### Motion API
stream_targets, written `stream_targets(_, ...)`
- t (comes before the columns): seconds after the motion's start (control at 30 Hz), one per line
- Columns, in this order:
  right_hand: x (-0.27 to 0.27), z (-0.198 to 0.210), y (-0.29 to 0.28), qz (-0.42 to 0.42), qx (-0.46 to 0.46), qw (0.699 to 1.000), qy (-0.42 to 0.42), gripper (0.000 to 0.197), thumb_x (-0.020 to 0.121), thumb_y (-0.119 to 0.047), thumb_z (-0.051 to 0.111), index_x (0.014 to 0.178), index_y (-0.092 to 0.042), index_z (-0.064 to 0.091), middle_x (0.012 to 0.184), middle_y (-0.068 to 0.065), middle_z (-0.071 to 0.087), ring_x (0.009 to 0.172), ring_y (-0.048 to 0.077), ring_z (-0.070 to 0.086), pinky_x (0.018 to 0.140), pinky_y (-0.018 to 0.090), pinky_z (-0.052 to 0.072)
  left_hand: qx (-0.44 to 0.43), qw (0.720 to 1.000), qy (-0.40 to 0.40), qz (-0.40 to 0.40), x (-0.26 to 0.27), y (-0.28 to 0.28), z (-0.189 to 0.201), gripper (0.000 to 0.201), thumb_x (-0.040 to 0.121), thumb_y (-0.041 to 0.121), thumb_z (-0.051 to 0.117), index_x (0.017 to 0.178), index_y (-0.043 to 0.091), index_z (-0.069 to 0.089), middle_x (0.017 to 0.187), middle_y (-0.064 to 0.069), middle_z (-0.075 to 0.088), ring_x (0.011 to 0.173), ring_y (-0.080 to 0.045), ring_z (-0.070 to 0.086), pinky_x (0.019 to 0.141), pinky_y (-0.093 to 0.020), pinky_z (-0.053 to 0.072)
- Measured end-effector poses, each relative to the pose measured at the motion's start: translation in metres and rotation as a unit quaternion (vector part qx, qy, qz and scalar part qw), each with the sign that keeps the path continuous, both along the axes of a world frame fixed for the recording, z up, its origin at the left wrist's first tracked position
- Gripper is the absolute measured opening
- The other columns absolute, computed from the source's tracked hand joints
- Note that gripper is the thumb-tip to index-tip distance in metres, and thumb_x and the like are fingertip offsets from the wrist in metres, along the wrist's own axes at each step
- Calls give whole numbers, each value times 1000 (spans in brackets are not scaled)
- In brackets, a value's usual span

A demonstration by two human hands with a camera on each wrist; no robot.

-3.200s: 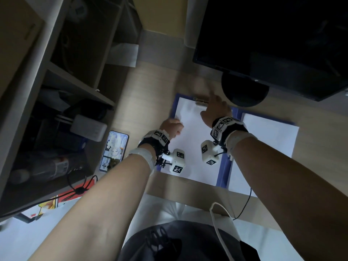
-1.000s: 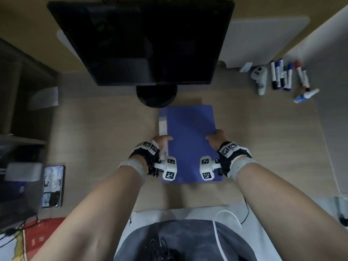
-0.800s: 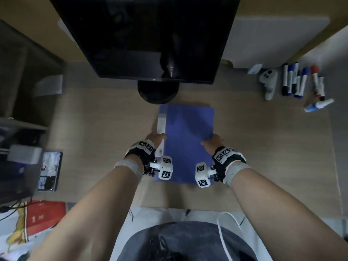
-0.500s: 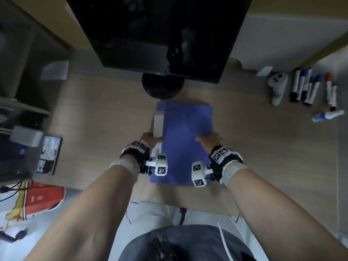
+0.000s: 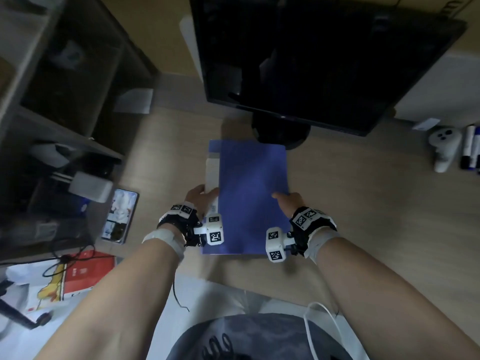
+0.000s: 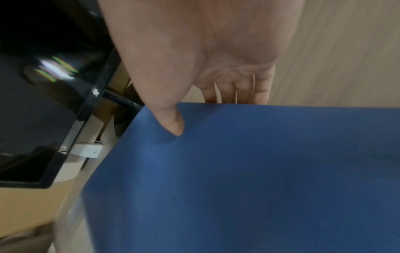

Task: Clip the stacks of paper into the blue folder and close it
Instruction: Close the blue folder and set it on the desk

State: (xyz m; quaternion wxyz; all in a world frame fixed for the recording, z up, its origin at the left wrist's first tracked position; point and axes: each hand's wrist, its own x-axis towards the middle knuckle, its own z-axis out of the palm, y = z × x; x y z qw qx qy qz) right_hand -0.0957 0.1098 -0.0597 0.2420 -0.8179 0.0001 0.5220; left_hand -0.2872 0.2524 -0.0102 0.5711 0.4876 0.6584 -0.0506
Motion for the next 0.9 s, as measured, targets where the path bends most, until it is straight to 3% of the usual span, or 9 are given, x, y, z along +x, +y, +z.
stream_targets(0.17,-50,5,43,30,17,998,49,70,89,-51,59,145,-13,44,148,7,47,133,31,47,102,37,38,-10,999,-18,41,-57,56,-5,60,63,56,73,112,23,67,104,-5,75,95,-30,71,96,-48,53)
stream_targets(0.27,-68,3,67,20,-1,998,65,79,82,-56,63,144,-10,44,139,8,53,123,32,53,88,36,43,-1,999,-1,39,-76,81,-1,55,64,59,68,105,22,69,97,-8,75,89,-31,71,90,-49,56)
stream_targets(0.33,-76,4,77,25,-22,996,79,82,80,-57,66,142,-7,46,128,9,57,113,32,57,80,35,46,-10,1000,18,19,-82,94,5,51,68,58,66,101,20,69,90,-9,73,78,-31,68,73,-40,54)
stream_targets(0.43,-86,7,86,14,-16,993,117,69,89,-45,64,143,-7,44,144,9,49,131,31,48,101,36,40,-27,999,35,13,-89,112,-1,48,77,50,64,99,8,67,81,-11,65,66,-24,59,53,-27,46)
stream_targets(0.53,-96,4,90,-18,12,992,127,60,92,-35,65,139,-3,49,142,10,52,128,32,52,108,41,41,-3,999,42,14,-87,122,-13,46,82,46,63,106,7,67,76,-8,63,55,-21,52,52,-22,40)
stream_targets(0.67,-96,-28,96,-54,35,994,85,55,88,-34,67,130,1,58,130,17,63,115,36,62,101,51,48,-41,996,78,-25,-90,125,-26,58,84,45,63,120,-1,61,118,-23,65,81,-22,52,72,-29,40)
stream_targets(0.73,-93,-53,103,-61,39,995,69,60,85,-40,67,130,0,58,128,16,64,113,38,63,99,52,49,-89,992,89,-31,-100,123,-31,64,84,46,64,129,0,54,129,-21,58,94,-21,48,71,-29,43)
stream_targets(0.83,-92,-38,127,-84,57,994,50,56,89,-36,64,127,3,57,125,18,64,109,38,64,96,54,51,-129,985,116,-20,-118,121,-32,42,83,47,65,99,8,63,89,-11,64,79,-22,56,49,-25,41)
stream_targets(0.9,-90,-29,145,-98,69,992,50,45,95,-28,59,125,6,56,124,16,63,109,38,63,97,56,50,-132,985,100,38,-123,123,-34,30,81,42,67,79,14,58,58,-3,67,68,-22,61,45,-23,42)
